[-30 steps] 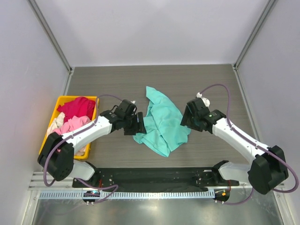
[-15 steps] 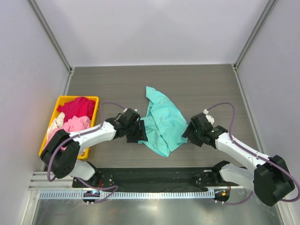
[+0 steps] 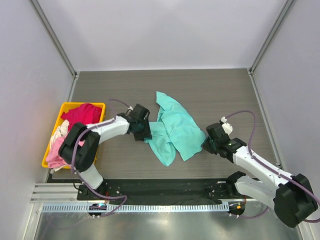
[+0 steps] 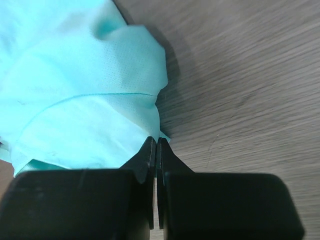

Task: Fold and stack the t-shirts
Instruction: Flatten the tshirt out

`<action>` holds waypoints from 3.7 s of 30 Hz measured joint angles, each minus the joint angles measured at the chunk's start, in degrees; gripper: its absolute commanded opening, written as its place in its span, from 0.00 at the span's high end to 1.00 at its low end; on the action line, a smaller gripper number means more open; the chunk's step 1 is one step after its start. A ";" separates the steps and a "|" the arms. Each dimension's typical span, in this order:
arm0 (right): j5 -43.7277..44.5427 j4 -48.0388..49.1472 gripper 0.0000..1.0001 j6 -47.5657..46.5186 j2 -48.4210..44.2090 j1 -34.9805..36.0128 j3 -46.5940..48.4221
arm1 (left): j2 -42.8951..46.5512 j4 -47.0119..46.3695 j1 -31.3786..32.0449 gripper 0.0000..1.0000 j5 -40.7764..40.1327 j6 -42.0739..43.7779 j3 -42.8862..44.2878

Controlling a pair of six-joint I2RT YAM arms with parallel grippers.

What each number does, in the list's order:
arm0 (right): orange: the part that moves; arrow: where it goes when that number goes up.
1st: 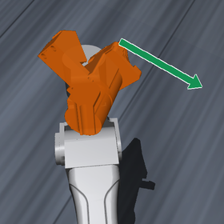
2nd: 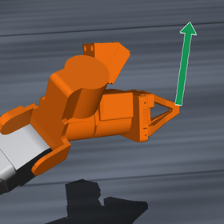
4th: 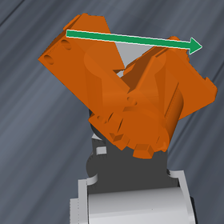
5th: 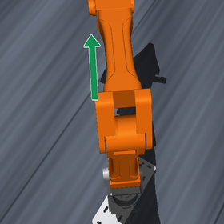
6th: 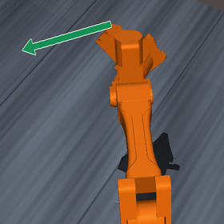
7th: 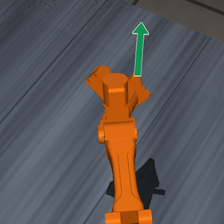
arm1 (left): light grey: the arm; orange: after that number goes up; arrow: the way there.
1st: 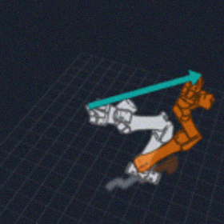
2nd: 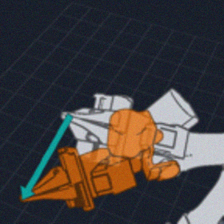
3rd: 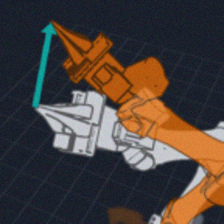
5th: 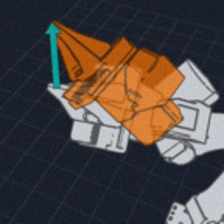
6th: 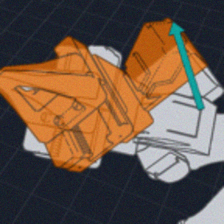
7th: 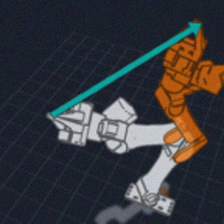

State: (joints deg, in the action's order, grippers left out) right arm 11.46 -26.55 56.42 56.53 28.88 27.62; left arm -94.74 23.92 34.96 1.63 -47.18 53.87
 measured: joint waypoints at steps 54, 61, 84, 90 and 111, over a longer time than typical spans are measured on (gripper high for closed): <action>3.45 -5.66 0.99 -2.80 -10.01 0.00 3.17 | 3.93 1.25 19.32 0.63 -3.87 -13.94 -4.70; 3.39 -5.18 0.99 -2.93 -10.03 0.00 2.86 | 2.84 2.03 19.37 1.00 -6.21 -13.60 -3.82; 24.44 -26.64 0.99 -15.85 -1.51 -0.13 68.61 | 19.02 38.34 17.00 1.00 -43.56 7.30 64.46; 28.15 -29.57 0.99 -16.46 -5.05 -0.13 72.54 | 28.20 39.45 17.00 1.00 -45.31 8.85 59.84; 18.95 -21.24 0.99 -20.15 20.90 -17.92 59.04 | 21.51 32.28 2.95 1.00 -33.46 9.81 33.46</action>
State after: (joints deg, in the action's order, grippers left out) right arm 30.41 -47.79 36.27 77.43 10.96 86.65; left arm -73.23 56.21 37.91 -31.83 -37.36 87.33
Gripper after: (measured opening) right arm 0.030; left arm 0.006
